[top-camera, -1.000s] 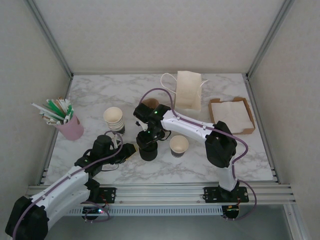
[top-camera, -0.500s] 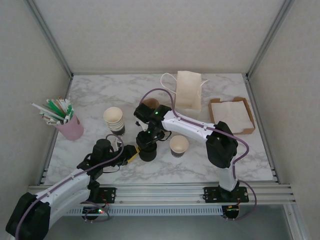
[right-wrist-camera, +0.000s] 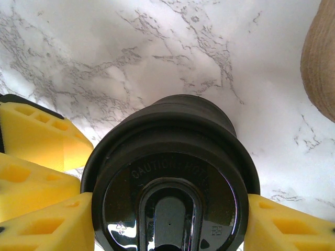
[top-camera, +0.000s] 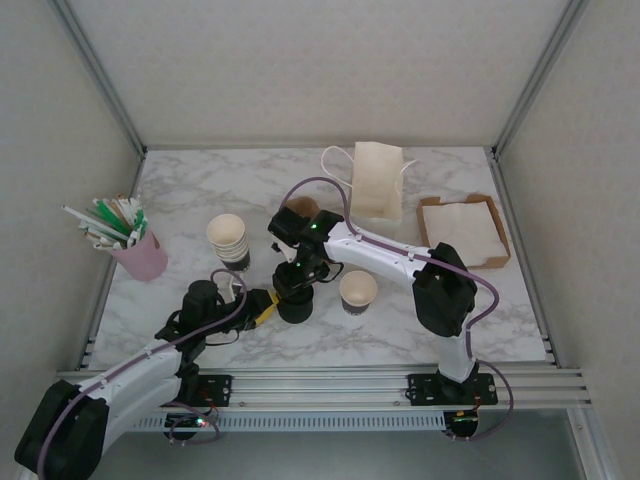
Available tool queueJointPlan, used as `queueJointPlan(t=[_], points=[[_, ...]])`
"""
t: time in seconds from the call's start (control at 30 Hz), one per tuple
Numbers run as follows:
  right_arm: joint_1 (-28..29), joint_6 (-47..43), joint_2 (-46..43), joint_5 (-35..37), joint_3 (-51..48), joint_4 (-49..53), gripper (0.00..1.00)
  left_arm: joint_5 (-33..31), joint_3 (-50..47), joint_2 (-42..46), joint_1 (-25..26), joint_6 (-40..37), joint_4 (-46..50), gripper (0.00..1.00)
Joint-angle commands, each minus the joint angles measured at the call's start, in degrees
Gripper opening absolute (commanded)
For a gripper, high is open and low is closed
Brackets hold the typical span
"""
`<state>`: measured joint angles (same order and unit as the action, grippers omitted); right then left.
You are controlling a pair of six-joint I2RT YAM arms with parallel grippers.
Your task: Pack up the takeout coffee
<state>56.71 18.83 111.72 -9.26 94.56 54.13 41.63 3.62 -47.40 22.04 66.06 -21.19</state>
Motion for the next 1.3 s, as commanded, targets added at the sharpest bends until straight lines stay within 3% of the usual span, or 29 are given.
queueJointPlan(t=[0.0, 1.27], points=[[-0.19, 0.72, -1.77, -1.38, -0.86, 0.28, 0.63, 1.95, -0.72, -0.26, -0.69, 0.43, -3.01, 0.44], [-0.15, 2.10, -3.66, -3.12, -1.09, 0.05, 0.62, 1.09, -1.08, -2.90, -1.30, -2.06, -1.44, 0.43]])
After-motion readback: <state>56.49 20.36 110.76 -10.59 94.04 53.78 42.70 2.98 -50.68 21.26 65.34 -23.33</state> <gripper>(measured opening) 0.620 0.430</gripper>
